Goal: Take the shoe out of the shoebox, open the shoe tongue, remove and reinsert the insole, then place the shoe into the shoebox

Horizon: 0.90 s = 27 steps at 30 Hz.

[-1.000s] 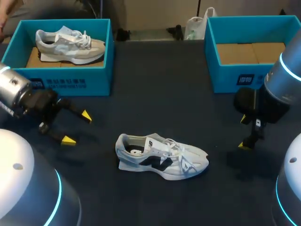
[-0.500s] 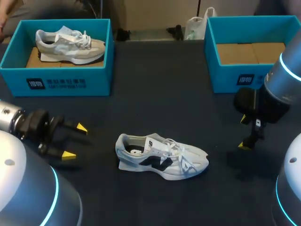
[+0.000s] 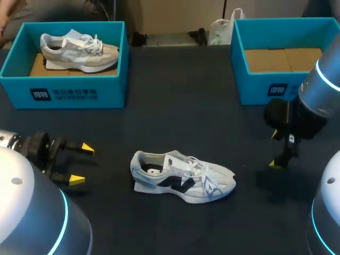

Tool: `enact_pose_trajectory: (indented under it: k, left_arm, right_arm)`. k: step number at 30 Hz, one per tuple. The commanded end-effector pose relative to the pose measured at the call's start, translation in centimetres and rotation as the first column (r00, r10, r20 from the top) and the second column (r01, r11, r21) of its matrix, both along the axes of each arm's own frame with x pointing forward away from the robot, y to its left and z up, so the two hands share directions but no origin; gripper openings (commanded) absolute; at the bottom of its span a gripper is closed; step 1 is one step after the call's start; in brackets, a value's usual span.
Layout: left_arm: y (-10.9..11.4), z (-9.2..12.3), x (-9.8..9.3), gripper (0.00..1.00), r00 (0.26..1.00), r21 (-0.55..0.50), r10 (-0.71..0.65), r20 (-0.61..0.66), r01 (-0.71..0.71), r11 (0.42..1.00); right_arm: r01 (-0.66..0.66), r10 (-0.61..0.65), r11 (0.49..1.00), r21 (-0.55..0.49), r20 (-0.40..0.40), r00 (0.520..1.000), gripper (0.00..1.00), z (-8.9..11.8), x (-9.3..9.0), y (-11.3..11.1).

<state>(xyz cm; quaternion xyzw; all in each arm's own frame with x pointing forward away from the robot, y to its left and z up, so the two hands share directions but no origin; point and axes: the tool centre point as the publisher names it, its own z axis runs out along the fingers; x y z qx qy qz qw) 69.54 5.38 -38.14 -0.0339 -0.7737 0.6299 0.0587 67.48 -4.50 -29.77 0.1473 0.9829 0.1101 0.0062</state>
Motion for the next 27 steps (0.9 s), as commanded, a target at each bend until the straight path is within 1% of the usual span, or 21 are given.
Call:
enact_pose_trajectory:
  k: [1,7,9,14,16,22,27]
  left_arm:
    - [-0.1,0.5,-0.4,1.00,1.000,0.011,0.024,0.006,-0.024,1.000]
    - [-0.1,0.5,-0.4,1.00,1.000,0.011,0.024,0.006,-0.024,1.000]
    - [-0.4,0.2,-0.1,1.00,0.999,-0.010,0.046,-0.014,-0.046,0.999]
    - [-1.1,-0.6,-0.6,1.00,0.995,-0.033,0.094,-0.026,-0.095,0.995]
    - [-1.3,-0.6,-0.5,1.00,0.995,-0.035,0.091,-0.040,-0.092,0.995]
    - [-2.3,-0.7,-0.6,1.00,0.995,-0.027,0.097,-0.009,-0.098,0.995]
    - [-3.3,-0.7,-0.8,1.00,0.995,-0.030,0.097,-0.007,-0.097,0.995]
  right_arm:
    - [0.001,-0.001,1.000,-0.002,0.002,1.000,1.00,-0.1,-0.1,0.0]
    - [0.001,-0.001,1.000,-0.002,0.002,1.000,1.00,-0.1,-0.1,0.0]
    - [0.001,-0.001,1.000,-0.002,0.002,1.000,1.00,-0.1,-0.1,0.0]
    - [0.001,-0.001,1.000,-0.002,0.002,1.000,1.00,-0.1,-0.1,0.0]
    - [0.001,-0.001,1.000,-0.002,0.002,1.000,1.00,-0.1,-0.1,0.0]
    - [0.001,-0.001,1.000,-0.002,0.002,1.000,1.00,-0.1,-0.1,0.0]
    - [0.001,-0.001,1.000,-0.002,0.002,1.000,1.00,-0.1,-0.1,0.0]
